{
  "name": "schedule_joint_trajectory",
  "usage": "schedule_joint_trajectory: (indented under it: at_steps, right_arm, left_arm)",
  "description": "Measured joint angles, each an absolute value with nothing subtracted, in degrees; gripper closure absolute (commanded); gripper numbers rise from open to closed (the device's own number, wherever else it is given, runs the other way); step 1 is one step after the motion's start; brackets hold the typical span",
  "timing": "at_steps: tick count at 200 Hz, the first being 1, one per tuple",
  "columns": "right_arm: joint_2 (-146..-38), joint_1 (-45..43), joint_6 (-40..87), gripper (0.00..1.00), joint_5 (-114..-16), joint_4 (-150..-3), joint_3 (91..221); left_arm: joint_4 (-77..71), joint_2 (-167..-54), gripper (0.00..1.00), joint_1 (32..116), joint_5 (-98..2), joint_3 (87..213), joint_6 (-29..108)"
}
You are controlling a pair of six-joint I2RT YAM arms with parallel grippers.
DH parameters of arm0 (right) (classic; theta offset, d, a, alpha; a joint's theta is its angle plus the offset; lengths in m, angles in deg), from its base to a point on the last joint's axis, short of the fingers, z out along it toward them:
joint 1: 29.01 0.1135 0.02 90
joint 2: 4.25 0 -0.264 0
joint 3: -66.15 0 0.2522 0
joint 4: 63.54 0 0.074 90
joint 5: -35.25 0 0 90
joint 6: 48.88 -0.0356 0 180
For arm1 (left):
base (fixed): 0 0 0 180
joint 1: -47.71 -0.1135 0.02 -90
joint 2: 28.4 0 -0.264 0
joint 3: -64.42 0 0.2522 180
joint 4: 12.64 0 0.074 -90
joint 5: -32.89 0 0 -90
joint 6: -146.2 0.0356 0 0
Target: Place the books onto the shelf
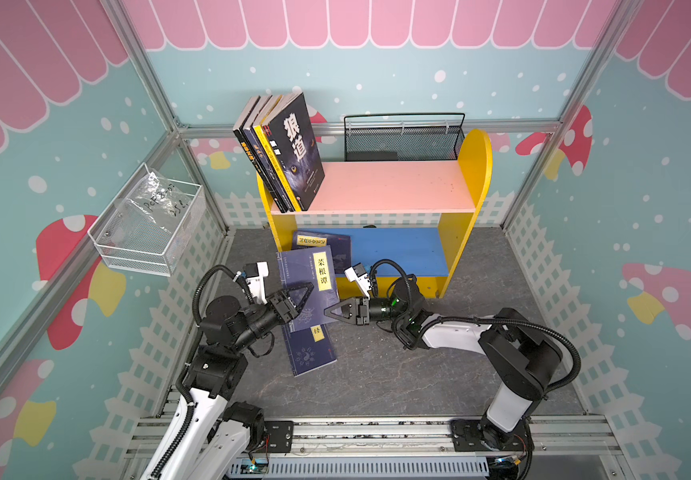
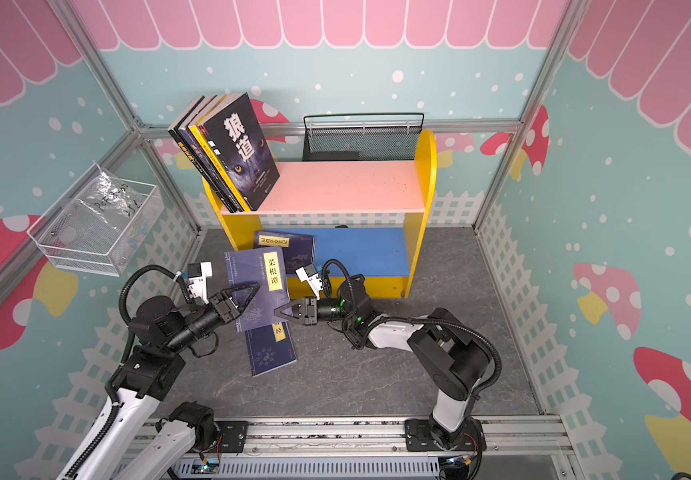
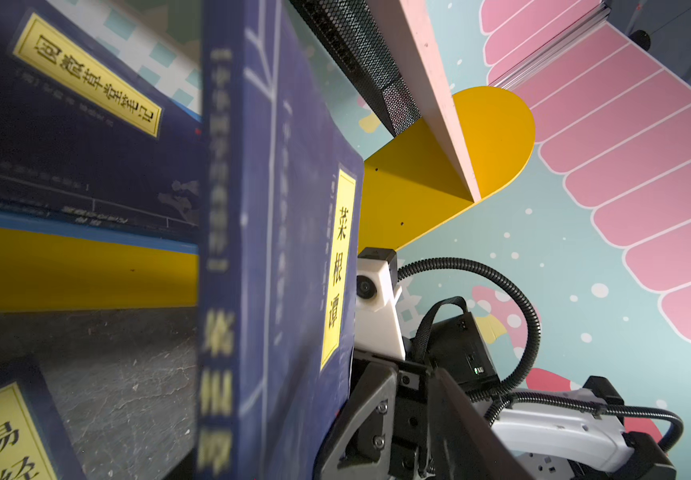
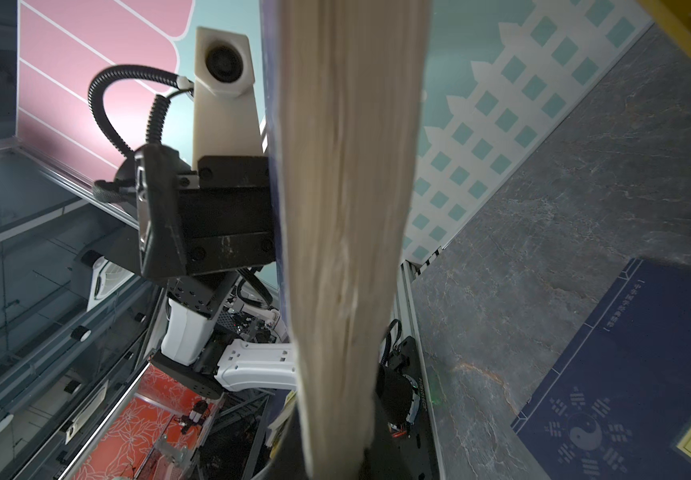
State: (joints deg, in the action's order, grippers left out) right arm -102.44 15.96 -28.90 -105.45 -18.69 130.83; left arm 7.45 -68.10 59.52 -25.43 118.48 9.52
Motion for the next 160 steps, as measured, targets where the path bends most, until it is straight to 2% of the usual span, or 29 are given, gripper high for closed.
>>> schedule_joint_trajectory:
  at_steps: [35,58,98,121,128,135,160]
  right_arm:
    - [-97.11,13.56,-20.92,0.89,-108.51,-31.3,132.84]
    - [-94.96,11.92,-16.9,0.89,-111.86,-37.64,133.34]
    - [-94.92,9.8,-9.42,0.88,-116.03,-50.16,138.06]
    - [-94.9,8.68,-7.57,0.85,-118.08,-52.91,138.83]
    - [-94.9,8.55,-7.19,0.81,-118.43,-53.35,138.85]
    - [-94.9,8.51,-6.78,0.72,-118.54,-53.81,138.89]
    - [-94.55,8.14,-6.28,0.46,-115.64,-55.69,138.92]
  left_arm:
    - [8.1,-73.32,0.56,59.48,-23.31,123.24,12.56]
    - [9.11,-74.11,0.6,59.48,-22.2,125.23,14.61]
    - [9.89,-74.9,0.86,59.43,-20.1,126.76,16.65]
    - [10.29,-75.44,0.95,59.45,-19.88,126.89,17.67]
    - [10.53,-75.44,0.97,59.45,-19.9,126.87,17.76]
    - [10.77,-75.4,1.0,59.48,-19.99,126.87,17.83]
    - [11.6,-73.72,1.0,59.48,-21.69,126.87,17.41]
